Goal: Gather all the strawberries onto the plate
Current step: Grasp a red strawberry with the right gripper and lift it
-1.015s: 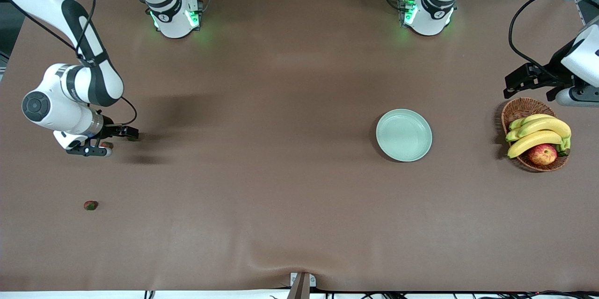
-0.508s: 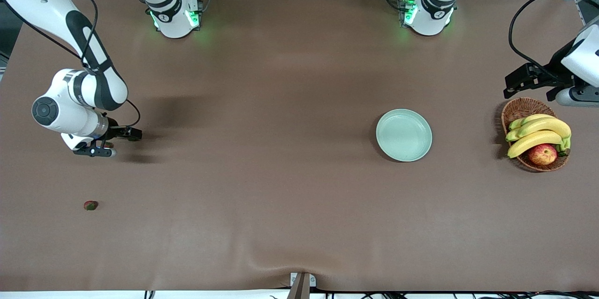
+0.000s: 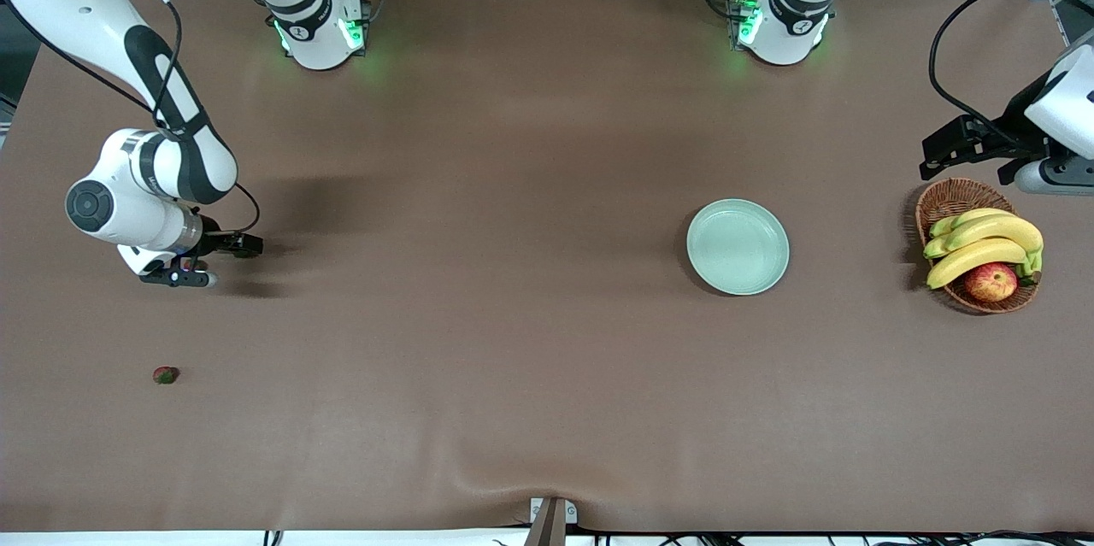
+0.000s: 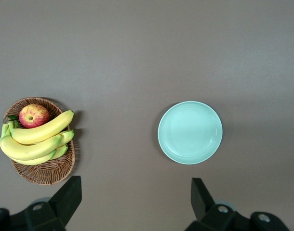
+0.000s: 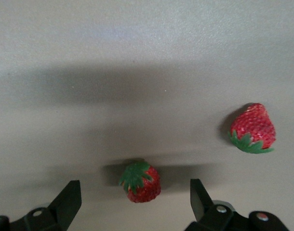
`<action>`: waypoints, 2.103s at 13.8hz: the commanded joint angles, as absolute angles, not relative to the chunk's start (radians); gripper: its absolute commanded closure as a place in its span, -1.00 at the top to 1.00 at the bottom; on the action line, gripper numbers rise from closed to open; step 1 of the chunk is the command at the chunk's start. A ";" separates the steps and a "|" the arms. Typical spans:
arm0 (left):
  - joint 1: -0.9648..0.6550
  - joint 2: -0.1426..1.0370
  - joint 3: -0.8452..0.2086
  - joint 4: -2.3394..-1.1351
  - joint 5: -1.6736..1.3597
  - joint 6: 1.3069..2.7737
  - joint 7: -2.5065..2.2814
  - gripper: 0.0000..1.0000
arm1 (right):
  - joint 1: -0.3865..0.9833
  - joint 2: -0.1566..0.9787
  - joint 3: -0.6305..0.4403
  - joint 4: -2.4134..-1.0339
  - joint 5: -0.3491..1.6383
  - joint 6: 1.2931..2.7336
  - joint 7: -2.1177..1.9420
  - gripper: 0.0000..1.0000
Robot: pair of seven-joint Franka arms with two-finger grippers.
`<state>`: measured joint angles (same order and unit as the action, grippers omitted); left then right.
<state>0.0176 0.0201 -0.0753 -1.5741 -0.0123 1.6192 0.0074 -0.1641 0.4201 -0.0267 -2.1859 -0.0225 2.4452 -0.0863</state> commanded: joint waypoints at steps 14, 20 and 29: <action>0.021 0.031 -0.081 -1.565 -0.009 1.608 0.008 1.00 | -0.138 0.391 -0.002 -2.151 -0.035 2.422 -0.083 -0.79; 0.021 0.034 -0.081 -1.565 -0.009 1.608 0.008 1.00 | 0.128 0.435 -0.002 -1.884 -0.020 2.253 0.208 -0.83; -0.026 0.144 -0.086 -1.551 -0.095 1.646 -0.015 1.00 | 0.460 0.662 -0.002 -1.554 0.224 2.261 0.685 -0.88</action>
